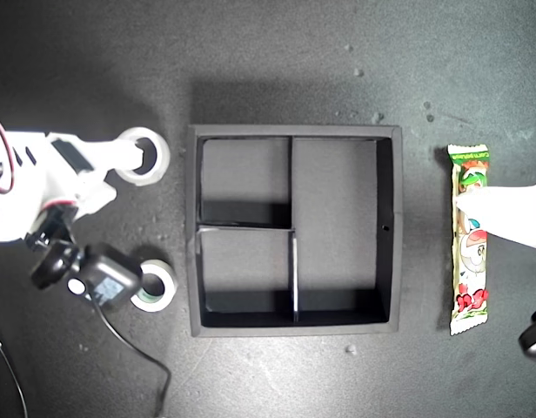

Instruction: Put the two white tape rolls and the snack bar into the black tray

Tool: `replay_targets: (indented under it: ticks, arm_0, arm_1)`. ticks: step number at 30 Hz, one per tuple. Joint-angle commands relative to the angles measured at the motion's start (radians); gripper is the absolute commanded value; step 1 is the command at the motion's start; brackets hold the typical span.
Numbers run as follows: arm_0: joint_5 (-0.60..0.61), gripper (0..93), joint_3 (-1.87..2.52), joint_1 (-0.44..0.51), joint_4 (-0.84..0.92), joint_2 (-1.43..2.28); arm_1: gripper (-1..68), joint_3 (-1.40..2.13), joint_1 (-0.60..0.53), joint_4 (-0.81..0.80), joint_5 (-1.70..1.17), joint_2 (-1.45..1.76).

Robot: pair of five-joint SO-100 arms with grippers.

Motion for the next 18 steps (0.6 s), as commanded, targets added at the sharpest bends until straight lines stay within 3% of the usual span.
replay_targets:
  ticks: [1,12,18]
  arm_0:
    - [0.012,15.6,-0.057,-0.008,-0.015,-0.012]
    - [0.026,15.9,-0.150,0.000,-0.052,-0.201]
    - [0.005,14.0,-0.219,-0.015,-0.044,-0.368]
  arm_1:
    - [15.1,-0.044,-0.003,0.014,-0.002,-0.002]
    - [14.6,0.012,-0.009,0.006,0.026,-0.002]
    - [15.1,0.060,-0.052,0.080,-0.014,-0.002]
